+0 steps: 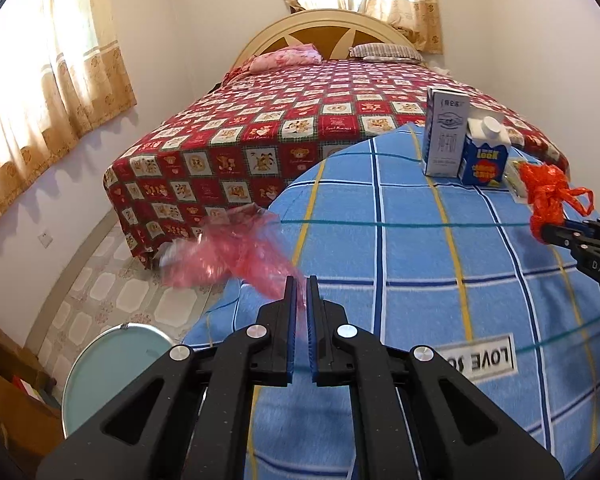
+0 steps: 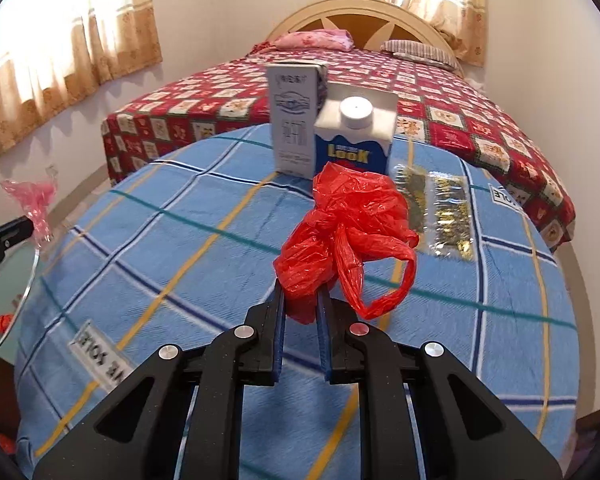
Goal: Collect trash
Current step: 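Carry the pink bag and red bag over the blue bin with both tools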
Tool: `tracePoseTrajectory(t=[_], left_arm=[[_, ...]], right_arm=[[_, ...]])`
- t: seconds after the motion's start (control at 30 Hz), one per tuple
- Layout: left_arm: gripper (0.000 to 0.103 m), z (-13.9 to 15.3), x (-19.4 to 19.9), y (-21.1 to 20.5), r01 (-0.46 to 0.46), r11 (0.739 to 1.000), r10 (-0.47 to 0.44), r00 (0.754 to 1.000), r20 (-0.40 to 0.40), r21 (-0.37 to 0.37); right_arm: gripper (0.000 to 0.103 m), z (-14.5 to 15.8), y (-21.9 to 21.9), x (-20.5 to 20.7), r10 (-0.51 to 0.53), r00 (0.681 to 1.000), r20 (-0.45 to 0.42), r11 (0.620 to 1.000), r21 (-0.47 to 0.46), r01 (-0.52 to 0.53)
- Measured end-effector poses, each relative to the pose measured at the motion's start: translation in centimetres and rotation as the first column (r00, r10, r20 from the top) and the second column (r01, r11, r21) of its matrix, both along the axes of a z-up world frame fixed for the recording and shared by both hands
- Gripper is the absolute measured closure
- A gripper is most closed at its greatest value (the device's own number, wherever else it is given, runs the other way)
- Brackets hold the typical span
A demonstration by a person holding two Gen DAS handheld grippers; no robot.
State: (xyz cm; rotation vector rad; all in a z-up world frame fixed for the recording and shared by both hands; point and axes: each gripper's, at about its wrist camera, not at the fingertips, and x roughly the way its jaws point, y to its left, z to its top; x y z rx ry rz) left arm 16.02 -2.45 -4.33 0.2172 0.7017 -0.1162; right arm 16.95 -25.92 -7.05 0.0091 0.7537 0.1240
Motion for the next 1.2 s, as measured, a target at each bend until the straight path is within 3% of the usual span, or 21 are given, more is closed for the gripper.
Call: tracePoseTrajectory(t=[0.63, 1.2], left_arm=[[0.098, 0.3, -5.1, 3.0, -0.003, 1.000, 0.003, 1.000, 0.008, 0.026], [0.098, 0.7, -7.0, 8.2, -0.083, 0.995, 0.082, 0.996, 0.018, 0.053]], right_arm=[[0.088, 0.8, 6.8, -3.6, 0.117, 0.993, 0.033, 0.993, 0.023, -0.117], [0.088, 1.4, 12.4, -4.0, 0.225, 0.974, 0.037, 0.974, 0.010, -0.226]])
